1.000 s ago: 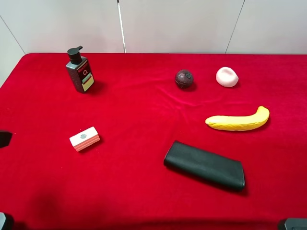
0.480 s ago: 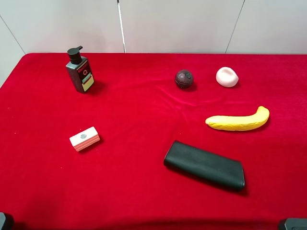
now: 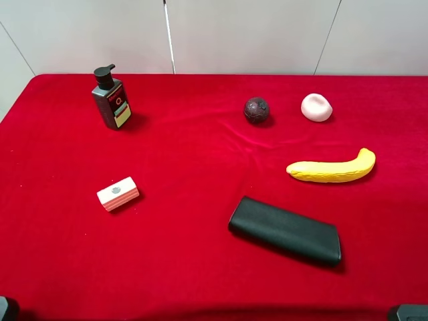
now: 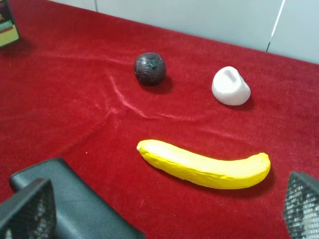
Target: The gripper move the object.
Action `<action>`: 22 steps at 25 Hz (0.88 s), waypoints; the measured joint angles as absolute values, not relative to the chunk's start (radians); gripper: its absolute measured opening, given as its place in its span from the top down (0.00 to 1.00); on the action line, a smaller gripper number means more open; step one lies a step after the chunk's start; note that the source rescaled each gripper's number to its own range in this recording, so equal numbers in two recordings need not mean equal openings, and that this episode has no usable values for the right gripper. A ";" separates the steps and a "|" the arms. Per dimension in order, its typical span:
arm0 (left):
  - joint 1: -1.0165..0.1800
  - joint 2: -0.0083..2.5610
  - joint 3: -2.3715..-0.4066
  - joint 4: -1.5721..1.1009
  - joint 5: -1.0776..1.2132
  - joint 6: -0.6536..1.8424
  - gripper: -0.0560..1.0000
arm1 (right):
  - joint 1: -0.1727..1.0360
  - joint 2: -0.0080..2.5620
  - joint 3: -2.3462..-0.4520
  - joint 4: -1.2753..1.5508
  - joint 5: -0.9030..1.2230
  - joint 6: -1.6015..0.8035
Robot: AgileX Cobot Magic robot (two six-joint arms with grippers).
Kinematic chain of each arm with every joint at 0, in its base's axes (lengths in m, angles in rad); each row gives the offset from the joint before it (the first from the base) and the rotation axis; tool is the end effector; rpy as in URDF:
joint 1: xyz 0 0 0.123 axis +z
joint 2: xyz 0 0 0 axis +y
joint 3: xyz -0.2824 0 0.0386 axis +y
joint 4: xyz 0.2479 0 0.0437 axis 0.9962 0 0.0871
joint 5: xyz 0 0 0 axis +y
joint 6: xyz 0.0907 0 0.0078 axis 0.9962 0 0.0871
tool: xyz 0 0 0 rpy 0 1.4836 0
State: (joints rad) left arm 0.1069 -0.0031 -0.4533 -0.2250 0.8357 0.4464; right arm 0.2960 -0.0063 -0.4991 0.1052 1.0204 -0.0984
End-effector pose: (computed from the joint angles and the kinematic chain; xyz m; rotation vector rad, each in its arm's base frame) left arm 0.0086 -0.0143 0.2843 0.2877 1.8256 0.1262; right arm -0.0065 0.0065 0.2806 -0.3951 1.9638 0.2518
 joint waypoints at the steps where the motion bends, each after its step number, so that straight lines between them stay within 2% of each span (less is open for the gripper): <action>1: 0.107 -0.003 -0.453 -0.227 0.838 0.451 0.00 | 0.296 -0.006 -0.499 0.105 1.020 -0.098; 22: 0.107 -0.003 -0.453 -0.287 0.842 0.455 0.00 | 0.296 -0.006 -0.499 0.105 1.021 -0.098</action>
